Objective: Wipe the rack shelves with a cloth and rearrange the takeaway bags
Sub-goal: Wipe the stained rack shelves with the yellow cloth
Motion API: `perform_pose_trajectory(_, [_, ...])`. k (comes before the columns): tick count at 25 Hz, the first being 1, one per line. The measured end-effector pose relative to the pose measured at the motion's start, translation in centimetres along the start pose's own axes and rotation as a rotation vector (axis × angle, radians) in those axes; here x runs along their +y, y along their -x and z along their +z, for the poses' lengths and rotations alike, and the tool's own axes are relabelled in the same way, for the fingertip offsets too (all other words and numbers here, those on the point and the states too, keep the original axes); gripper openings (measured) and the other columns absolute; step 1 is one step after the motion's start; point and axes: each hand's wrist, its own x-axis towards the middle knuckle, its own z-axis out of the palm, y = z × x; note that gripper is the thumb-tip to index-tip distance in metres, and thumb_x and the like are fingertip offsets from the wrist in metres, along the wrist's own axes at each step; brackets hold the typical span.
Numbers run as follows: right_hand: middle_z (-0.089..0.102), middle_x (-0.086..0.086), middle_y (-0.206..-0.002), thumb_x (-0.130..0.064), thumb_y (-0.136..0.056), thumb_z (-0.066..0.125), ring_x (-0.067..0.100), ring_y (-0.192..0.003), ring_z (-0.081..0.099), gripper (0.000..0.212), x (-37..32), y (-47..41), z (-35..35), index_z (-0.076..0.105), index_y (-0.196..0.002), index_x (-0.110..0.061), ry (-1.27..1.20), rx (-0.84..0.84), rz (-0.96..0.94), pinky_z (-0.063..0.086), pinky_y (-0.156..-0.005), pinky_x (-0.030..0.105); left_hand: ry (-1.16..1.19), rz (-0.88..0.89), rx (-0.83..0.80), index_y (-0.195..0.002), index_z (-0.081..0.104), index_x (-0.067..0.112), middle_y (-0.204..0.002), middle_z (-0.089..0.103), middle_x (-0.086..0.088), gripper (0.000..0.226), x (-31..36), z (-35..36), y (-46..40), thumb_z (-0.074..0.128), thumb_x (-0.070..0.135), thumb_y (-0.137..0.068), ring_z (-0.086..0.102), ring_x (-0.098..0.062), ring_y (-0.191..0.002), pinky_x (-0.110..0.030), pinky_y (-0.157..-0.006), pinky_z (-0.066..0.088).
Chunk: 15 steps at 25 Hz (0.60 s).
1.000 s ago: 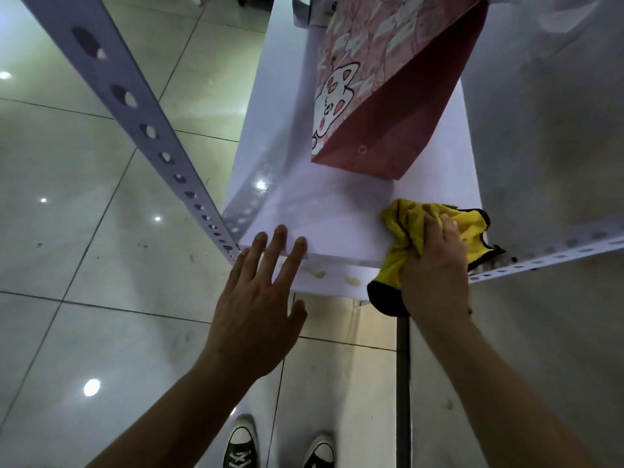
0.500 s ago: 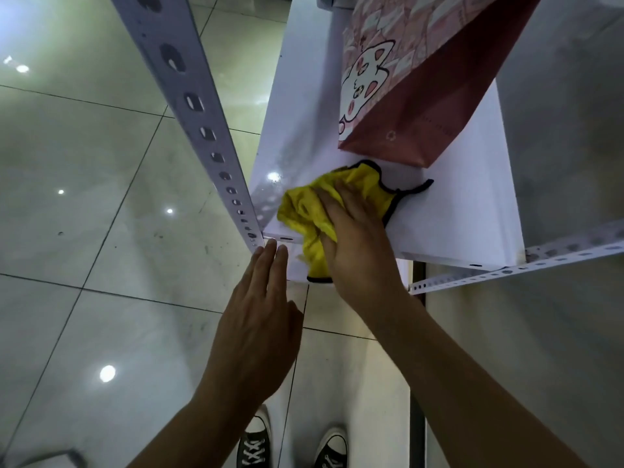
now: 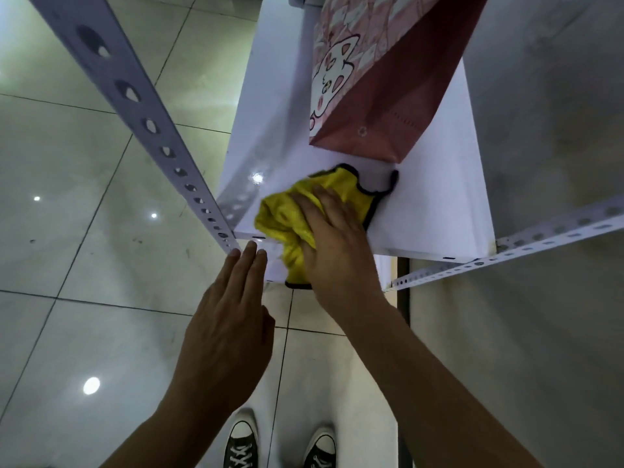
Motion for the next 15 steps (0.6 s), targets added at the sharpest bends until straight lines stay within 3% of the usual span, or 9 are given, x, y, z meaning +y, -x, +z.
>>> perform_pose_trajectory(2, [0.047, 0.014, -0.151, -0.028, -0.095, 0.044, 0.033, -0.143, 0.038, 0.053, 3.0, 2.9, -2.1, 0.052, -0.144, -0.010, 0.000, 0.079, 0.139, 0.028, -0.120, 0.049, 0.006, 0.025, 0.001, -0.150, 0.036, -0.005, -0.159, 0.034, -0.021, 0.076, 0.2, -0.3, -0.2, 0.069, 0.001, -0.082, 0.031, -0.037, -0.148, -0.045, -0.116, 0.034])
perform_pose_trajectory(6, [0.041, 0.014, -0.155, -0.013, -0.098, 0.050, 0.035, -0.143, 0.035, 0.047, 9.2, 2.8, -6.0, 0.048, -0.145, -0.009, 0.033, 0.177, 0.414, 0.029, -0.117, 0.052, 0.033, 0.012, 0.014, -0.155, 0.028, 0.001, -0.164, 0.024, -0.016, 0.076, 1.0, -0.2, -0.8, 0.064, 0.007, -0.088, 0.023, -0.033, -0.152, -0.043, -0.119, 0.028])
perform_pose_trajectory(11, [0.044, 0.021, -0.149, -0.008, -0.095, 0.045, 0.037, -0.141, 0.037, 0.046, 11.2, -1.4, -6.8, 0.049, -0.141, -0.004, 0.027, 0.201, 0.495, 0.027, -0.117, 0.052, -0.006, 0.010, -0.004, -0.158, 0.022, 0.007, -0.168, 0.007, -0.013, 0.076, 1.1, 0.7, -0.6, 0.060, 0.016, -0.092, 0.010, -0.032, -0.155, -0.043, -0.122, 0.022])
perform_pose_trajectory(15, [0.052, 0.018, -0.140, -0.009, -0.095, 0.045, 0.038, -0.132, 0.045, 0.041, 11.0, 0.8, -6.4, 0.053, -0.136, -0.007, 0.015, 0.260, 0.424, 0.036, -0.111, 0.052, -0.035, 0.027, 0.001, -0.158, 0.021, 0.007, -0.168, 0.004, -0.012, 0.074, 0.4, 1.6, -0.1, 0.056, 0.014, -0.093, 0.005, -0.032, -0.156, -0.044, -0.125, 0.019])
